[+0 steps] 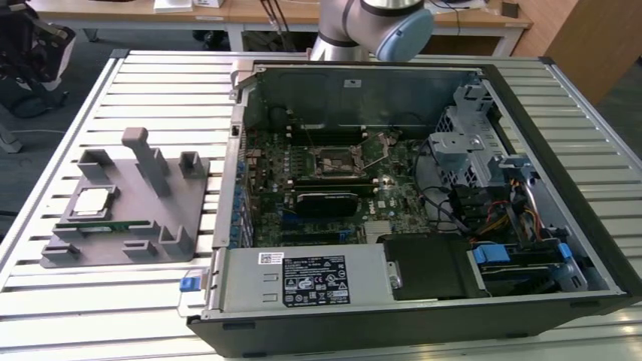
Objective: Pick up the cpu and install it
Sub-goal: 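Reach for the cpu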
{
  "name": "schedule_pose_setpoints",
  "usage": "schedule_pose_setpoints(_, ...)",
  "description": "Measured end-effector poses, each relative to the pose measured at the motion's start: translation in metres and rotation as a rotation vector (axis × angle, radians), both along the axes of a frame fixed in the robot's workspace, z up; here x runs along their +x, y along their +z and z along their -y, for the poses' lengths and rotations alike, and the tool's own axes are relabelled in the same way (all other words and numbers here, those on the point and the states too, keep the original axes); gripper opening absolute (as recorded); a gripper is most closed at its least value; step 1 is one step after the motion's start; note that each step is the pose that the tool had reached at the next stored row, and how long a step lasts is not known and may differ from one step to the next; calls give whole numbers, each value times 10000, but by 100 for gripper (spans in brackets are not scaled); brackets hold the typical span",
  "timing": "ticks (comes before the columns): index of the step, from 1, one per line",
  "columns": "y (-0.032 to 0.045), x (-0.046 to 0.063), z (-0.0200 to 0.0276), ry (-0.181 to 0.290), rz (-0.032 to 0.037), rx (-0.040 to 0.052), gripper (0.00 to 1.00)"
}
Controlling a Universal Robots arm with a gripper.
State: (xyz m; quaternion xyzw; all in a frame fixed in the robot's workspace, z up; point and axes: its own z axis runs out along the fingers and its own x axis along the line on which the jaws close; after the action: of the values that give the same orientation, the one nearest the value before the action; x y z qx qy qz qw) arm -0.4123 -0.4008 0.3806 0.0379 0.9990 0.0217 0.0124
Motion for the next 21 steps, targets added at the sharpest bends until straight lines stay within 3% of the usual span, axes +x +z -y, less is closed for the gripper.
schedule_pose_setpoints(13, -93, -324, 2, -1, -63, -7, 11)
schedule_pose_setpoints(21, -123, -444, 2, 0, -69, -7, 11)
